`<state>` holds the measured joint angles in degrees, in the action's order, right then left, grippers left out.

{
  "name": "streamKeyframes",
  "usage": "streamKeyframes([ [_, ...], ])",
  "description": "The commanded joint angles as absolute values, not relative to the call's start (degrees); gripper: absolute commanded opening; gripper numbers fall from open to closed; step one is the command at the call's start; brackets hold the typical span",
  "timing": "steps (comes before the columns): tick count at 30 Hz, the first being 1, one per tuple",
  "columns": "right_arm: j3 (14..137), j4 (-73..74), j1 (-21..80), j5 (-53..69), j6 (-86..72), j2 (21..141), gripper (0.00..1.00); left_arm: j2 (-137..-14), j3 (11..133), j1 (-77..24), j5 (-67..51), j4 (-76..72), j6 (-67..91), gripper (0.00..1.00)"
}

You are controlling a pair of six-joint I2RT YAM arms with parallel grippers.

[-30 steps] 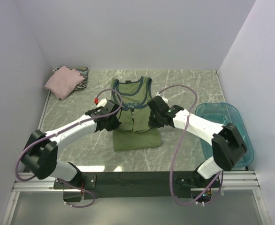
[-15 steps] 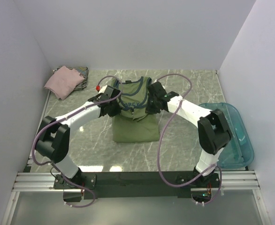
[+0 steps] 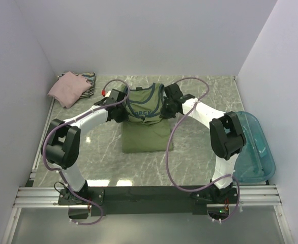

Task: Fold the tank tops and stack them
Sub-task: Fold the tank top

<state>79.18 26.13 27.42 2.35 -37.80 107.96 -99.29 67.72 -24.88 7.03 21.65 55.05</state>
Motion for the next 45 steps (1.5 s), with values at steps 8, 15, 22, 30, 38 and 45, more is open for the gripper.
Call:
streamKeyframes([
  [8, 89.6, 24.7, 26.2, 3.9, -37.3, 114.4, 0.01, -103.0, 71.8, -21.9, 4.3, 16.5, 53.5, 0.01],
  [15, 90.8, 24.5, 24.5, 3.6, -36.3, 115.7, 0.44, -101.3, 70.3, -20.5, 2.6, 12.8, 53.3, 0.5],
  [22, 87.5, 24.2, 24.2, -1.3, -34.5, 106.5, 0.53, -92.8, 69.7, -20.4, 4.9, 15.3, 52.0, 0.71],
  [30, 78.3, 20.0, 28.1, -0.2, -33.5, 98.7, 0.47, -85.2, 60.7, -23.7, 2.6, 14.5, 56.4, 0.4],
  [38, 79.5, 13.6, 28.7, 12.1, -32.4, 106.1, 0.31, -100.1, 63.9, -23.6, -8.9, 5.3, 55.6, 0.03],
  [45, 88.4, 14.0, 26.6, 20.5, -33.7, 117.8, 0.27, -108.5, 71.3, -21.6, -10.4, 3.0, 55.8, 0.02],
])
